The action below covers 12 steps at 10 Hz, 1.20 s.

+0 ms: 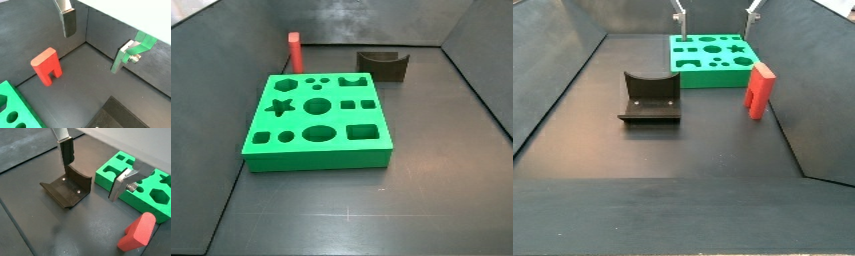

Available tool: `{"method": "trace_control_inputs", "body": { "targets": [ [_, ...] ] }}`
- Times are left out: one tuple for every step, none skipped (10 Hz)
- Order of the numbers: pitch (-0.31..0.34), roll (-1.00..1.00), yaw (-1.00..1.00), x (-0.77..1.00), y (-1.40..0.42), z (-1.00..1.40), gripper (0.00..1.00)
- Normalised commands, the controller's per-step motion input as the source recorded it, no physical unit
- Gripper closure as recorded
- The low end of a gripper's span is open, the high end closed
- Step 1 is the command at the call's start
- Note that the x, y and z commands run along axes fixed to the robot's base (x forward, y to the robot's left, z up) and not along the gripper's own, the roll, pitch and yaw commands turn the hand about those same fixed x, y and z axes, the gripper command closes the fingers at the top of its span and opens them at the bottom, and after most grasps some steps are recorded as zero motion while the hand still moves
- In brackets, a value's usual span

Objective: Pick up the square-circle object. Move up. Rotate the square-circle object. Move to above the board. Insert the square-circle object.
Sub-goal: Pick up the square-circle object.

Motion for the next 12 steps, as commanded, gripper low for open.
{"method": "trace_control_inputs", "body": {
  "targets": [
    [-0.043, -0.07, 0.00, -0.02, 0.03, 0.00, 0.00],
    [-0.016, 0.00, -0.16, -0.36, 0.00, 0.00, 0.00],
    [-0.047, 0.00, -0.44, -0.75, -0.02, -0.11, 0.00],
    [-0.049, 0.00, -0.57, -0.65, 0.00, -0.11, 0.00],
    [-0.044, 0.00, -0.73, -0.49, 0.03, -0.06, 0.00],
    [-0.046, 0.00, -0.79, -0.44, 0.05, -0.07, 0.00],
    [-0.053, -0.01, -0.82, -0.38, 0.01, -0.14, 0.00],
    [-0.064, -0.04, -0.85, -0.31, 0.00, -0.22, 0.00],
    [-0.067, -0.08, -0.95, -0.09, 0.00, -0.23, 0.00],
    [-0.063, -0.06, -0.87, -0.11, -0.07, -0.17, 0.00],
    [-0.066, 0.00, -0.41, -0.27, -0.44, -0.21, 0.00],
    [-0.097, -0.05, -0.56, -0.23, -0.47, -0.29, 0.00]
  ]
}}
